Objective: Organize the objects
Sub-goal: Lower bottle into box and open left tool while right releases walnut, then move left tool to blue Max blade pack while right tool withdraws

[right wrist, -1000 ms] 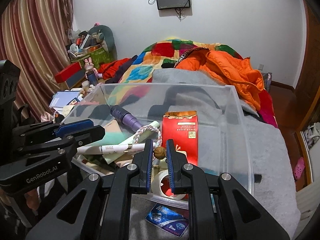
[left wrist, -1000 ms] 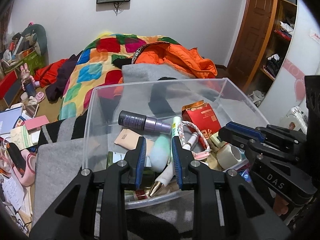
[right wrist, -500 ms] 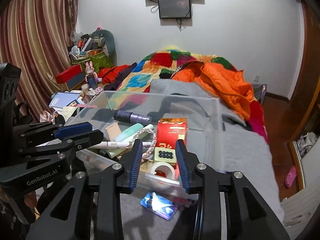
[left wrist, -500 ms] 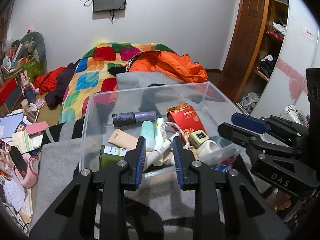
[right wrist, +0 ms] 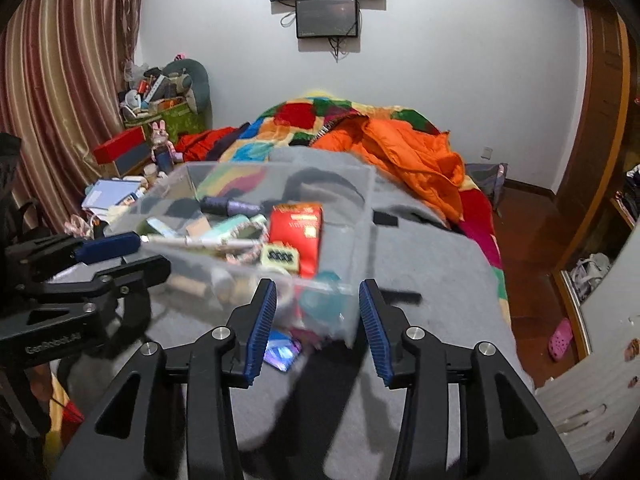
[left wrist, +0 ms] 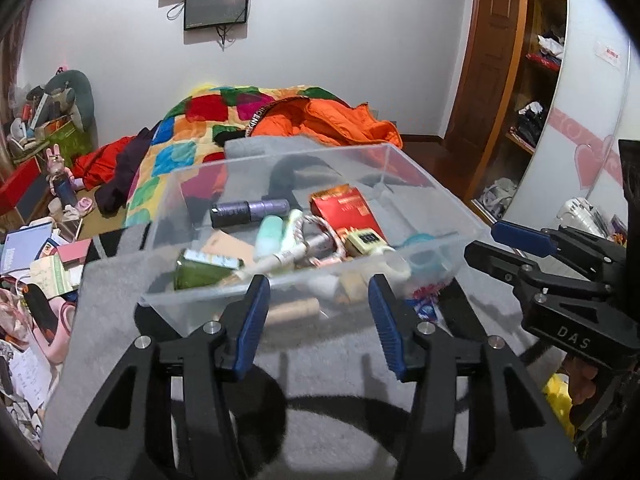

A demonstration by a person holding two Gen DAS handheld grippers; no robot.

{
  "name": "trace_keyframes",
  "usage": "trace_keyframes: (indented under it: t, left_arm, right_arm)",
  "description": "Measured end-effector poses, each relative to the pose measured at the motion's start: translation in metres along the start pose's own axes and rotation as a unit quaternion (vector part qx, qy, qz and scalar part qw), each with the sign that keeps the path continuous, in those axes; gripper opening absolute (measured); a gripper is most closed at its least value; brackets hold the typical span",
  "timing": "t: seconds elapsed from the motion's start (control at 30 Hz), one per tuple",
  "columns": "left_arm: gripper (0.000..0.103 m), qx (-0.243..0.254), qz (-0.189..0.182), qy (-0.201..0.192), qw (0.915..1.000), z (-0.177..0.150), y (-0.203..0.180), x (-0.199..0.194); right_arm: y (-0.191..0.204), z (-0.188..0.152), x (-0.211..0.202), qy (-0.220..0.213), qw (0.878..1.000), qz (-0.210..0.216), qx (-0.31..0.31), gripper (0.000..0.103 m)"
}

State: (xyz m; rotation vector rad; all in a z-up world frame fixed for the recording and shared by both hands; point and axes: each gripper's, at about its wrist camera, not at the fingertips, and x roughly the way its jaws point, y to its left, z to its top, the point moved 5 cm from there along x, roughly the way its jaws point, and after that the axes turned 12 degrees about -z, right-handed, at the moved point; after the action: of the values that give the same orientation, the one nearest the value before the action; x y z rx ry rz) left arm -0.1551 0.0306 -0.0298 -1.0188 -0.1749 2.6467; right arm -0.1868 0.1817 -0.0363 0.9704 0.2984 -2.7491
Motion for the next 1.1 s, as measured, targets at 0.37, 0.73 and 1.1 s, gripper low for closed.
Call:
trace_keyframes:
  t: [0.37,0.73,1.1]
  left_arm:
    - [0.068,0.011,-0.014,0.063,0.9979,-0.032,-0.026,0.035]
    - [0.071,0.011,-0.020,0.113,0.9933,-0.041,-0.047,0.078]
    - [0.048,0.015,-0.016,0.098,0.9950,-0.039,-0.056,0.084]
  right_arm:
    - [-0.022,-0.031,0.011,0.034,0.999,-0.002,0.019,0.039]
    - [-0.031,-0.039,0.011,0.040,0.999,0.010,0.035,0.040]
    - [-0.026,-0.042,0.018,0.051,0.998,0.022,0.039,0.041]
